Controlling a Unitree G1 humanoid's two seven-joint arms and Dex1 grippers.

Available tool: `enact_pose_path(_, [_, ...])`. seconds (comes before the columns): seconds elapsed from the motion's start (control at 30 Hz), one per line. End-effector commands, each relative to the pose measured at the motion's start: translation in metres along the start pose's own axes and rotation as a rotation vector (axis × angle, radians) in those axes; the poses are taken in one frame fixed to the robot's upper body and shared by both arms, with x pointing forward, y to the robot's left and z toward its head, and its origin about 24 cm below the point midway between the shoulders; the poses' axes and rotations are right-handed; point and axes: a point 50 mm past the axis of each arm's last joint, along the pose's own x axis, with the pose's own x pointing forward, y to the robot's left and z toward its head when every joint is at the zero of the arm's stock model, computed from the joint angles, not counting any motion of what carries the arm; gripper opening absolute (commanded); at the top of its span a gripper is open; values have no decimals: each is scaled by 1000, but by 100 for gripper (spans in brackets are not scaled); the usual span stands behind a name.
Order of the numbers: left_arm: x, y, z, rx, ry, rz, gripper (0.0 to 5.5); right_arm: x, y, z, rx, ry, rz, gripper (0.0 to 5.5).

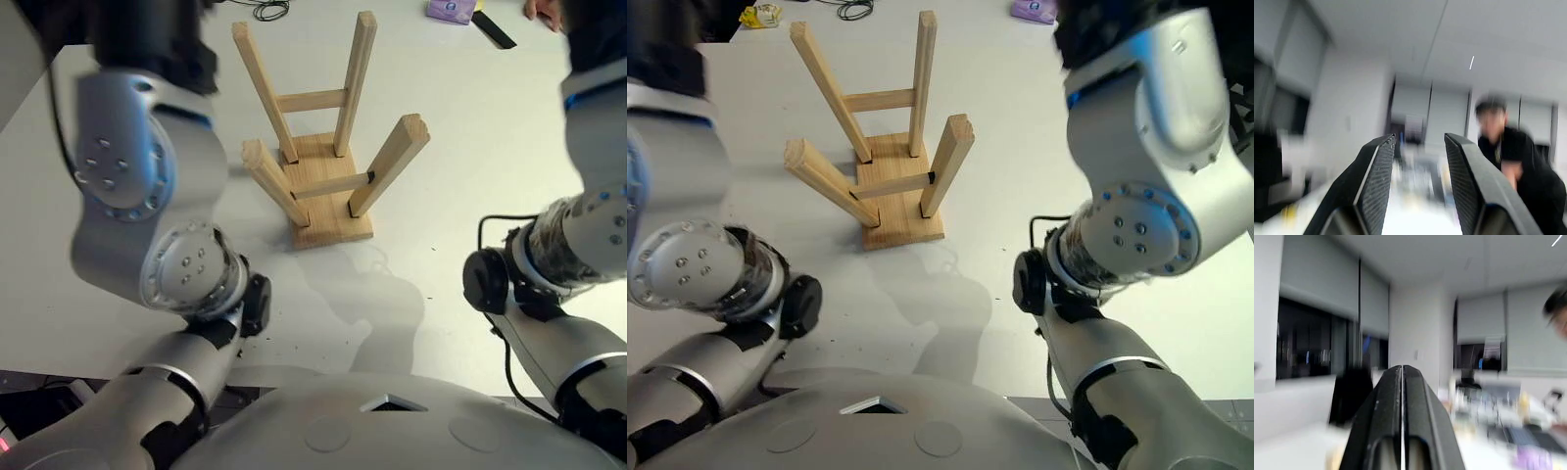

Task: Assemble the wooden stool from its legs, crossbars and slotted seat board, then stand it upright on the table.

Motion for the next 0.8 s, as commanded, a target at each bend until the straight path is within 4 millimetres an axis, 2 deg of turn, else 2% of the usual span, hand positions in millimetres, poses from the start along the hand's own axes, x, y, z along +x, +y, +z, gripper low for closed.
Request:
enact_pose_path(0.03, [-72, 16, -122, -8, 769, 68, 187, -23, 26, -127, 81, 678, 55, 6])
enact_pose_path(0.1, [-76, 20, -129, 19, 797, 84, 187, -20, 26, -123, 97, 658, 52, 6])
enact_pose_path(0.17, [-70, 21, -118, 5, 716, 89, 187, -12, 23, -114, 81, 604, 40, 6])
enact_pose_path(0.2, [-64, 20, -109, 0, 652, 77, 187, -8, 21, -108, 74, 567, 36, 6])
enact_pose_path(0.37, [-18, 25, -37, -11, 166, 91, 187, 17, 5, -62, 6, 324, -32, 6])
enact_pose_path(0.47, [-2, 32, -11, 18, 15, 98, 187, 31, -1, -38, -4, 195, -59, 6])
enact_pose_path(0.6, [17, 33, 18, 84, -136, 71, 187, 49, 7, -10, 42, -9, 4, 6])
enact_pose_path(0.73, [14, 17, 62, 112, -435, 10, 187, 54, 1, 27, 224, -287, 11, 6])
enact_pose_path(0.8, [9, 11, 71, 103, -505, -17, 187, 52, -1, 31, 274, -329, 13, 6])
